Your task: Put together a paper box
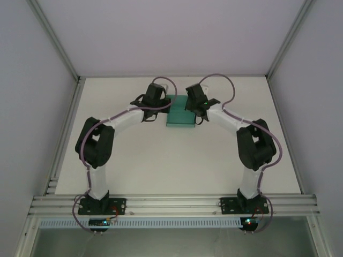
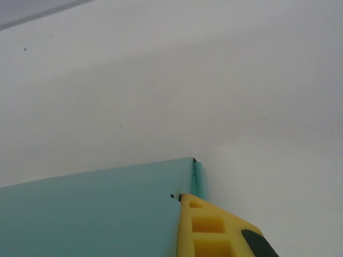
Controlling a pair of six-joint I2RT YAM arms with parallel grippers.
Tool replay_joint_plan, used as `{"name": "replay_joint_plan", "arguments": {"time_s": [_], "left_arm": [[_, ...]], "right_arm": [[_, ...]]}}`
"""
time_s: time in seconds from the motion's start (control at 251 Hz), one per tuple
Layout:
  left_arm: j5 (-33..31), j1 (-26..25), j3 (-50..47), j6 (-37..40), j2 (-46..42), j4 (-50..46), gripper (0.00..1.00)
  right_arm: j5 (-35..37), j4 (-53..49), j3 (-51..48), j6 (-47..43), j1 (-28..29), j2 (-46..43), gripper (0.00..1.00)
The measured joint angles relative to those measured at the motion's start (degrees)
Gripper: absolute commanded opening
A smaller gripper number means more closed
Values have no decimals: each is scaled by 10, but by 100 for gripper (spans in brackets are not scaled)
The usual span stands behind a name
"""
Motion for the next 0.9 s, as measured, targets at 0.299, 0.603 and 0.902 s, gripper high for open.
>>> {"name": "replay_joint_plan", "arguments": {"time_s": [0.299, 0.603, 0.902], "left_arm": [[-18, -9, -133, -20, -25, 155, 0], [-14, -23, -212, -39, -72, 203, 16], [-2, -53, -226, -37, -177, 31, 77]], "right_arm": [[58, 121, -108, -41, 34, -16, 0], [68, 236, -221, -92, 55, -66, 0], [53, 308, -267, -125, 79, -74, 0]]}}
